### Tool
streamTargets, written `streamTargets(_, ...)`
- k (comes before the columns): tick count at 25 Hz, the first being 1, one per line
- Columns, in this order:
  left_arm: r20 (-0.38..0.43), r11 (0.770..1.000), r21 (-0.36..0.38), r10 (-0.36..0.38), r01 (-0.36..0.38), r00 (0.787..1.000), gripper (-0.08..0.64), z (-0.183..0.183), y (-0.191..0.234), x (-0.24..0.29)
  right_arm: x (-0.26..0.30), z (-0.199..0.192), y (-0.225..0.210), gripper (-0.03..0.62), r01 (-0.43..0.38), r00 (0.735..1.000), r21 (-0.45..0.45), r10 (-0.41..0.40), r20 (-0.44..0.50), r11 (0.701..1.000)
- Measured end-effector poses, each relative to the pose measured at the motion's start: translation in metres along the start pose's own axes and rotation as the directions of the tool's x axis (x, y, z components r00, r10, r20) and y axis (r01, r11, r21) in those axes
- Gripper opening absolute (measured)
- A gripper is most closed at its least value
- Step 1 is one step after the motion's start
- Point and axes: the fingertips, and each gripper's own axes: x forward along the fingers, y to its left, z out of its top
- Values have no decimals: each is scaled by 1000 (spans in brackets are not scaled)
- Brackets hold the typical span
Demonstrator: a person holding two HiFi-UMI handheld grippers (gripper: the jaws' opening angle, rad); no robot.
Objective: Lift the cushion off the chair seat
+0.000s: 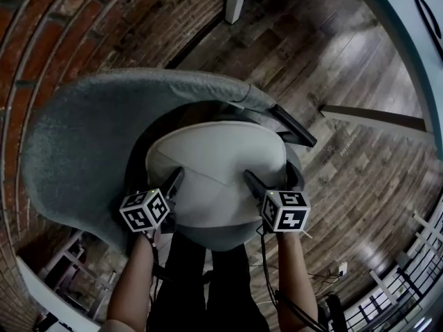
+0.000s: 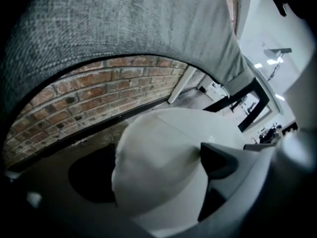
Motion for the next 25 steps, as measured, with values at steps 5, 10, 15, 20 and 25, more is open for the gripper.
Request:
streamTargets(5,-6,1000,-11,-16,16,1000,520,-2,-6,-1,0,0,11,546,-27,1000,-15,27,-6,1000)
streamTargets(10,2,999,5,-43,43,999,515,-5,-15,-3,-1,-5,21,545,-71,997,-54,70,-32,996)
streamTargets(15,-15,995,59,-76,77,997,454,-7,-29,-9,-10,-8,42,545,-239,971,-4,239,-31,971)
streamTargets(20,-26,991,59,-120,122,992,453,-14,-39,-17,-21,-16,68,541,-356,933,36,358,-30,934)
streamTargets(25,-26,981,63,-180,181,983,443,-16,-51,-27,-33,-21,80,540,-373,927,22,374,-21,928)
